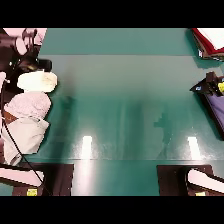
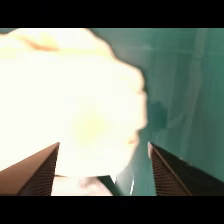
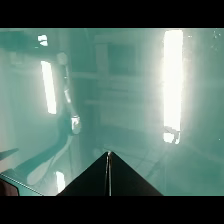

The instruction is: Fold the shirts.

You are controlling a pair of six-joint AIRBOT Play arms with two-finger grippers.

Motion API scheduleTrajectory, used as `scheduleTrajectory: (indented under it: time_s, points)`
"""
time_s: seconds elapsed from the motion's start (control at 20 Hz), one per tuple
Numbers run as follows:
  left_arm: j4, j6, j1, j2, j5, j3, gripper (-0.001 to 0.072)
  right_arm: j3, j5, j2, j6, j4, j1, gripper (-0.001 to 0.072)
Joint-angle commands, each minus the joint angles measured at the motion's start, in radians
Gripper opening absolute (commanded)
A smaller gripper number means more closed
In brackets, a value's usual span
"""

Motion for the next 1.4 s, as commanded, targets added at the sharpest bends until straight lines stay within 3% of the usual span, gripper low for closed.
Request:
scheduleTrajectory:
  time_s: [0.0,0.2,0.25,0.3,0.35,0.5,0.65,0.9,1.05,1.15,1.35]
  points:
    - [0.024,-0.014,0.085,-0.046,0.148,-0.116,0.0661,0.000,0.000,0.001,0.000,0.000,0.001,0.0017]
    - [0.016,-0.012,0.092,-0.089,0.208,-0.115,0.0649,0.000,-0.007,0.001,0.001,0.000,0.001,0.0017]
    - [0.003,-0.011,0.092,-0.088,0.210,-0.109,0.0433,0.000,-0.006,0.001,0.001,0.000,0.001,0.0017]
    - [-0.005,-0.011,0.092,-0.087,0.200,-0.097,0.0165,0.000,-0.006,0.001,0.001,0.000,0.001,0.0017]
    - [-0.015,-0.009,0.092,-0.086,0.171,-0.072,0.0037,0.000,-0.006,0.001,0.001,0.001,0.001,0.0017]
    - [-0.033,0.048,0.074,-0.077,0.013,0.067,0.0027,0.016,0.000,0.000,0.001,0.000,0.000,0.0017]
    - [-0.041,0.109,0.002,0.040,-0.049,0.195,0.0027,0.126,0.002,0.001,0.001,0.001,0.000,0.0017]
    - [-0.108,0.198,-0.223,0.321,-0.212,0.332,0.0027,0.337,-0.010,0.000,0.001,0.001,0.001,0.0017]
    - [-0.179,0.206,-0.367,0.430,-0.345,0.332,0.0027,0.421,-0.011,0.000,0.001,0.001,0.001,0.0017]
    - [-0.185,0.202,-0.473,0.440,-0.408,0.331,0.0027,0.455,-0.012,0.000,0.001,0.001,0.001,0.0017]
    - [-0.189,0.199,-0.650,0.360,-0.402,0.326,0.0028,0.454,0.004,0.001,0.001,0.002,0.001,0.0017]
